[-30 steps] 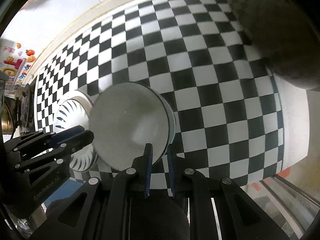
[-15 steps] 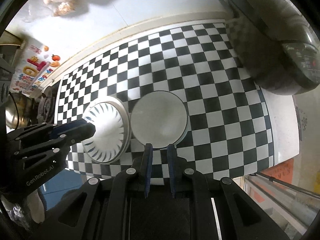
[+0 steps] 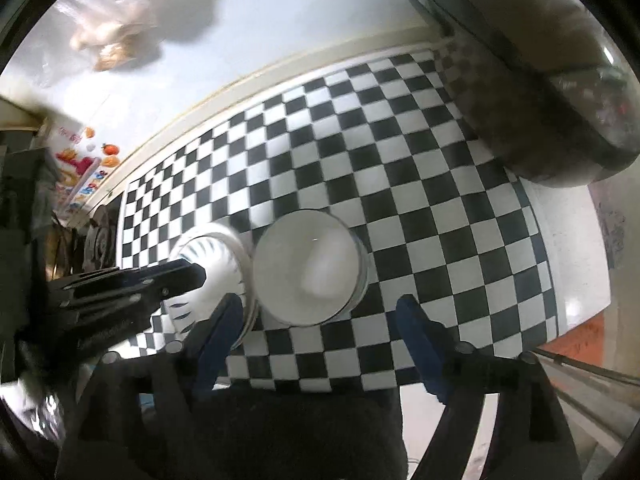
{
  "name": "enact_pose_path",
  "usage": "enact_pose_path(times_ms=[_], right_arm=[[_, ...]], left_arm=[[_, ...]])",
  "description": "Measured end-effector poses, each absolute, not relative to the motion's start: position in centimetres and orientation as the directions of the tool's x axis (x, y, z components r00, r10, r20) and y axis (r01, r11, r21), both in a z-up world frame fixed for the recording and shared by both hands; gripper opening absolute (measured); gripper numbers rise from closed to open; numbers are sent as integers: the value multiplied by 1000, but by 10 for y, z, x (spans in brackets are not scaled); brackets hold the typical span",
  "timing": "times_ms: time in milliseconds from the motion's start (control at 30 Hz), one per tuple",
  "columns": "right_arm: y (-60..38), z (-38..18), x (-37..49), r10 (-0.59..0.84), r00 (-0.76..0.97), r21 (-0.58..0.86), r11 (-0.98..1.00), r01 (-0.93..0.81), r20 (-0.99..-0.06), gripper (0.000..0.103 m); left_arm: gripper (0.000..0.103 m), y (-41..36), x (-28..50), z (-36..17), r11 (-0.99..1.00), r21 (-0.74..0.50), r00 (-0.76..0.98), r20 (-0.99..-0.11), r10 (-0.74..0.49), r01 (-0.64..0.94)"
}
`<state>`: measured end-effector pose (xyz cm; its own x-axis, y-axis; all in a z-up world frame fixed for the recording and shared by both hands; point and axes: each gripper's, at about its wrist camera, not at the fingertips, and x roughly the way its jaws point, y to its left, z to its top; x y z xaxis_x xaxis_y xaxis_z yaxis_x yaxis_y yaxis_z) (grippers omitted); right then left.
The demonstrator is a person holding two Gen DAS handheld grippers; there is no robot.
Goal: Organize plates and bowls
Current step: 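Lower both grippers onto the nested bowls and grasp their rim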
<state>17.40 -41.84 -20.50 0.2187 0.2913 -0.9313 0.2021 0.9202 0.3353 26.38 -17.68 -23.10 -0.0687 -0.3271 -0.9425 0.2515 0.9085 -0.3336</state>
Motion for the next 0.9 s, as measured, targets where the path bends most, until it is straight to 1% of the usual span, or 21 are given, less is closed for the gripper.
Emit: enact_pose_path(times_ms=[67, 167, 300, 333, 433, 633, 800, 867, 900], right_arm=[[-425, -229, 182, 300, 190, 339, 913, 227, -935, 84], [-433, -262, 191, 320, 151, 350, 896, 272, -935, 85], [-440, -296, 200, 376, 113, 392, 864, 317, -920, 85], [-440, -304, 202, 385, 99, 395, 858, 328, -918, 85], [-437, -322, 208, 401, 69, 400, 855, 331, -914, 85], [-430, -346, 221, 413, 19, 396, 857, 331, -910, 85], [-424, -364, 229, 439, -18, 408, 848, 338, -898, 85], [-423, -372, 231, 450, -32, 413, 843, 345, -892, 85], [-421, -376, 232, 460, -38, 420, 838, 347, -887, 85]], left_arm=[[16, -174, 279, -255, 907, -376, -128, -925, -357, 189], [16, -174, 294, -279, 896, -427, -187, -896, -402, 119], [18, -181, 306, -299, 885, -457, -246, -871, -425, 88], [21, -183, 308, -301, 886, -456, -250, -871, -423, 90], [24, -190, 313, -306, 891, -440, -264, -878, -400, 111], [26, -203, 313, -325, 905, -389, -308, -894, -326, 173], [29, -205, 314, -343, 906, -382, -355, -885, -302, 180], [39, -204, 313, -351, 904, -394, -380, -872, -310, 165], [41, -203, 313, -353, 902, -399, -389, -866, -314, 162]])
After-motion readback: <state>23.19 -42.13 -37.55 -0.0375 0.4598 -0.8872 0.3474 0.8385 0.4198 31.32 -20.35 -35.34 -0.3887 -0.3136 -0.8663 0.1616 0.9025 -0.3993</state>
